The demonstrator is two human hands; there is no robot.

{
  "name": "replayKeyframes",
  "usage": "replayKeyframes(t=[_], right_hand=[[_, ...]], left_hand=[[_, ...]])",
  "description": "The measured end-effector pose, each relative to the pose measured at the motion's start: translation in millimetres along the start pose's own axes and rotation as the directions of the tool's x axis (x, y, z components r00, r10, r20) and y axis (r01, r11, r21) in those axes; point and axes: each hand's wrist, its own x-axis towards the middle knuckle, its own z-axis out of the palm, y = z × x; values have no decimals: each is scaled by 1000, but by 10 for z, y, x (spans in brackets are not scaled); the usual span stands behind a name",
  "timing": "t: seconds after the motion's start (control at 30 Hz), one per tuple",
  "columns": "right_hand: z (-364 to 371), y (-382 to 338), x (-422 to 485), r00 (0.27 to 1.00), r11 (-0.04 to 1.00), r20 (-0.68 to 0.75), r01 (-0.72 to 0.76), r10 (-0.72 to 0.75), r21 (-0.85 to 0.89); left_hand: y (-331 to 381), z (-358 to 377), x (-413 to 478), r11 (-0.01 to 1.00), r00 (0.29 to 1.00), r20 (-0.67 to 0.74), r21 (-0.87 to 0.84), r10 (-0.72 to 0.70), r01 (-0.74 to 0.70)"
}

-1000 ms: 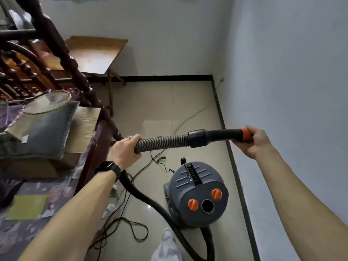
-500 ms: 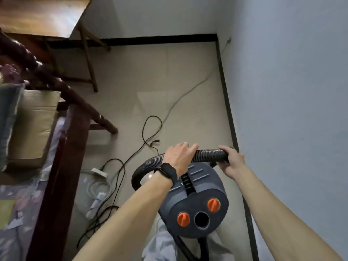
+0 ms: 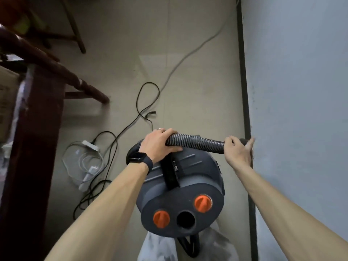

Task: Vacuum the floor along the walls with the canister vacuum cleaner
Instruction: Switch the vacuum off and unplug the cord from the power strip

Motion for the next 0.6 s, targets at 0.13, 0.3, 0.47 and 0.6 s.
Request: replayKeyframes(t=[0.13,0.3,0.47,0.6], right_hand=[[83,91,107,964,947,198,223,-179,-230],[293,6,256,887,914,310,391,-343,-108],[582,-243,347,822,869,430,473,-373,-149],[562,-243,172,850,875,392,448,-352,-186]], left_hand=[[44,138,293,992,997,73,129,-15,5],[121,281,515,979,987,138,199,-80,51],[68,375,545,974,977,144,182,-160,133],[-32,359,545,975,973,126,134,-196,179]])
